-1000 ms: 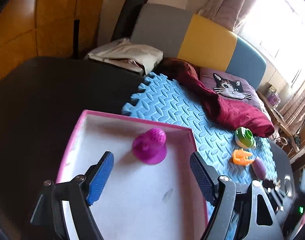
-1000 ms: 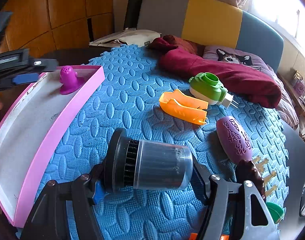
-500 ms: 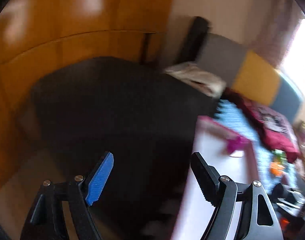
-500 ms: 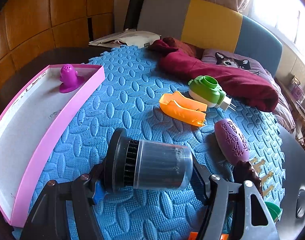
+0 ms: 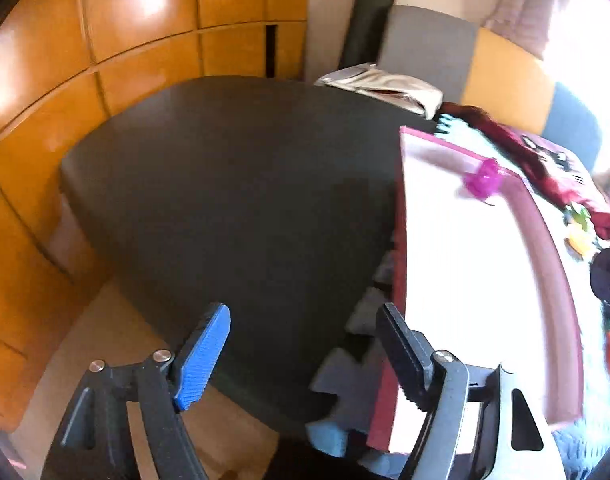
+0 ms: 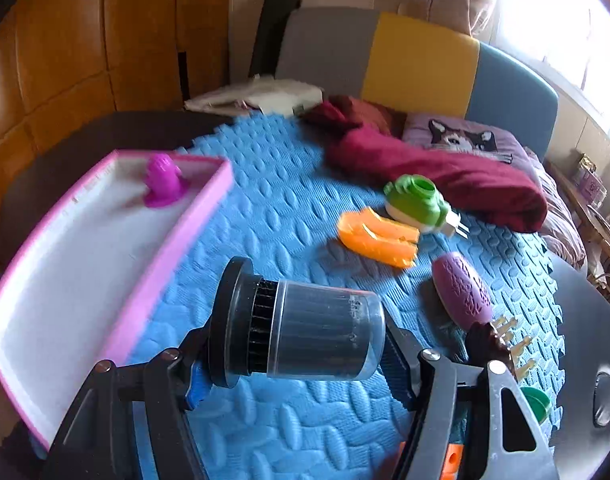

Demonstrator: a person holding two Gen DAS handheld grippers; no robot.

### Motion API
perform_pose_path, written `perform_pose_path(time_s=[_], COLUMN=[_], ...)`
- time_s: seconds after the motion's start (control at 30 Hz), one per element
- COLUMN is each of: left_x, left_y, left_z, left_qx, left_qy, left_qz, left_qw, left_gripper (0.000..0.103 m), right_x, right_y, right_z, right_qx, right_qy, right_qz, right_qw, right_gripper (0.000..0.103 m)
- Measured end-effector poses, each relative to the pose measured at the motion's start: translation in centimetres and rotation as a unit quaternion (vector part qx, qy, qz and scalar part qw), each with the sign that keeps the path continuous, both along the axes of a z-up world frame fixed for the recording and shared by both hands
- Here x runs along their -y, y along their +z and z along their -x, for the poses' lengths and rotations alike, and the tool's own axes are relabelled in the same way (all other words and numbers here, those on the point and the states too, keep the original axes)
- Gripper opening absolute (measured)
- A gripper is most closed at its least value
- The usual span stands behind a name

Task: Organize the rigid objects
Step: 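Carry the black cylinder cup into the tray and open the right gripper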

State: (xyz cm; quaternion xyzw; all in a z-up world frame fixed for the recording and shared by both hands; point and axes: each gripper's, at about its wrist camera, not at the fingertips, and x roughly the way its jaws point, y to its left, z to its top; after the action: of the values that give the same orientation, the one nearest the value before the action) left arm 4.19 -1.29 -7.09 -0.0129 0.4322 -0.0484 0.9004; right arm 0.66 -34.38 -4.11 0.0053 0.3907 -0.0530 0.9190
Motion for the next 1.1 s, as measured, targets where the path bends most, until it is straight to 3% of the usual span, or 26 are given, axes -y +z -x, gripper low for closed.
perform_pose_path(time_s=[0.17, 0.37, 0.73, 1.1], left_x=[0.7, 0.3, -1.6, -1.2], left_y=[0.4, 1.4, 3.3, 3.9], left_z=[0.7, 1.2, 1.3, 0.9], left_qx=[0.003, 0.018, 0.052, 0.061], left_qy=[-0.018, -0.008, 0.002, -0.005], left_qz=[0.018, 0.029, 0.044, 0.038], left_qw=[0.9997, 0.9994, 0.9977, 0.9974], left_gripper=[0.074, 0.077, 0.083, 0.085], right_x=[-2.5, -6.0, -9.3, -10.0], right_y=[1.9, 2.6, 0.8, -1.5], right_z=[-0.4, -2.7, -8.2, -9.7], right_qx=[0.028, 0.023, -0.024, -0.056], right_qy=[0.027, 0.08, 0.102, 0.094], right_qz=[-0.021, -0.044, -0.057, -0.041], right_qw=[0.999, 0.996, 0.993, 0.993], right_gripper=[0.069, 0.069, 0.069, 0.069])
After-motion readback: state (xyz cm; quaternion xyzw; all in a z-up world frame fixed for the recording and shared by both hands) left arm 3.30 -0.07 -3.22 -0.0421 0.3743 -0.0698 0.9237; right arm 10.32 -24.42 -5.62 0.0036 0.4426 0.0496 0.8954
